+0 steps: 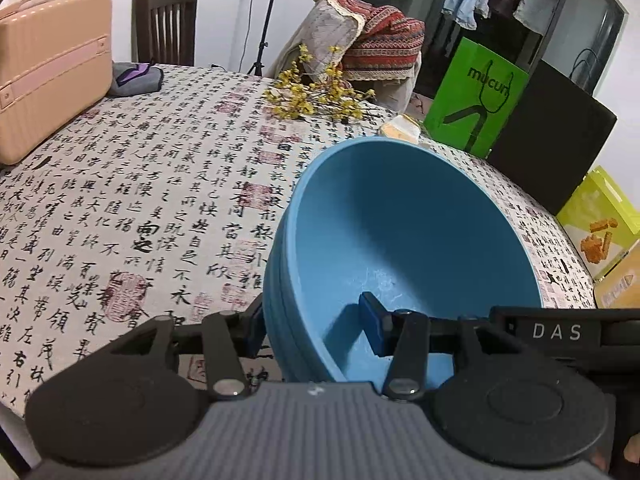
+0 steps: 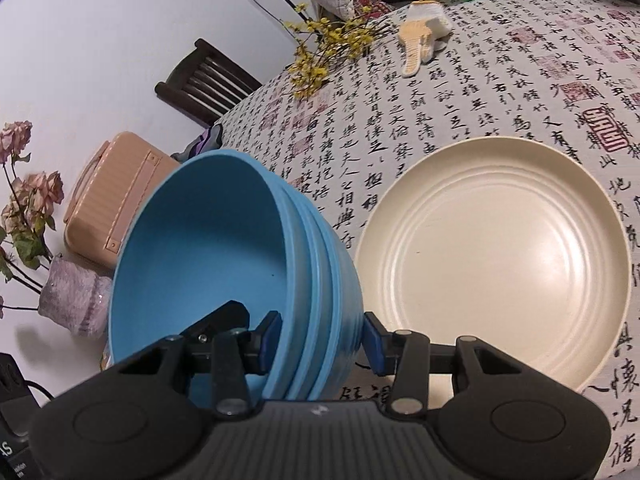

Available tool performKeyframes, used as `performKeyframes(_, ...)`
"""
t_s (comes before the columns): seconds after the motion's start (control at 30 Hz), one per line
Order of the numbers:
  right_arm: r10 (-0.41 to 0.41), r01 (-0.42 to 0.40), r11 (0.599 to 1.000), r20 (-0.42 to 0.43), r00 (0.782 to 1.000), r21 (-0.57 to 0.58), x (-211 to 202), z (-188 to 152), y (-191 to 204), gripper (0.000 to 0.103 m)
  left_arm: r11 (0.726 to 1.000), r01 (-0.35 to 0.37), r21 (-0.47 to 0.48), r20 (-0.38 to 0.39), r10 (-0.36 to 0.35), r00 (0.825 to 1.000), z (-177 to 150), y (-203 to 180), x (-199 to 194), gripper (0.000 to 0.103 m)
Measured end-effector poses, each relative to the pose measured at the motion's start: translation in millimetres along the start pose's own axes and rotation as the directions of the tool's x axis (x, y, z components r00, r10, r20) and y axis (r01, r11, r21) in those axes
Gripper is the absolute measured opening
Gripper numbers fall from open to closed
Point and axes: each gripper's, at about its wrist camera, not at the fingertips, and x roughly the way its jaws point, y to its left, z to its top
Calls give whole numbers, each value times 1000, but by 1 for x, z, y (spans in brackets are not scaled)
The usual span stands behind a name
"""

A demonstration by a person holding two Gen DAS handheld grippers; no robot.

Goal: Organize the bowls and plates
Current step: 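Lower the stacked blue bowls with both grippers onto the cream plates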

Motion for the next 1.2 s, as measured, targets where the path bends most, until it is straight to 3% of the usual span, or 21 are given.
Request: performKeyframes(1.2, -54, 50, 996, 58, 997, 68, -32, 13, -66, 43, 996, 72, 52, -59, -68, 996, -4, -66, 41, 48)
